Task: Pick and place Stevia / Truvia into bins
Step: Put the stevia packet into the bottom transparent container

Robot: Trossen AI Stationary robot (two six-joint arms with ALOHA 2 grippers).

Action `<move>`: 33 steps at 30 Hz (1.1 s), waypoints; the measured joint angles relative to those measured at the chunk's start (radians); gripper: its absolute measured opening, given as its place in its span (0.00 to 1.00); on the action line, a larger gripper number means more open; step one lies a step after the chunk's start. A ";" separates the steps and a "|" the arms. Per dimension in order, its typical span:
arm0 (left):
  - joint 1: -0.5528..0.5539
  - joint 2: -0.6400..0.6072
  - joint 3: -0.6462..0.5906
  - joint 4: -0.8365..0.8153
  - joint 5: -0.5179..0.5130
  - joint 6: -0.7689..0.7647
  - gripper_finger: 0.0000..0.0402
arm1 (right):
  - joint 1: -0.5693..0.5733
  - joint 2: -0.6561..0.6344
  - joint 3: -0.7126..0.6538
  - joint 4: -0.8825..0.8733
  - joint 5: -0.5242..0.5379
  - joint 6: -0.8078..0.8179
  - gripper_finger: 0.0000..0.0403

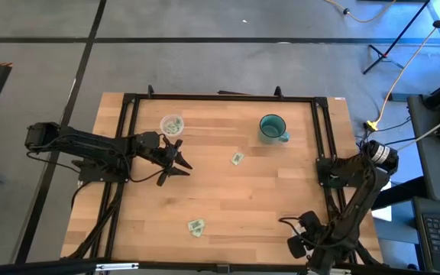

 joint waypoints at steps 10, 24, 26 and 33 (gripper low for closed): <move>0.000 0.000 0.000 0.000 0.000 0.000 0.28 | -0.047 -0.001 0.000 0.005 0.000 -0.022 0.17; 0.000 0.000 0.000 0.000 -0.001 0.000 0.28 | -0.390 -0.039 0.001 -0.003 0.005 -0.696 0.19; 0.000 0.000 0.000 0.000 -0.001 0.000 0.28 | -0.463 -0.039 0.001 -0.002 0.030 -0.849 0.19; 0.000 0.000 0.000 0.000 -0.001 0.000 0.28 | -0.733 -0.039 0.001 0.011 0.094 -1.259 0.19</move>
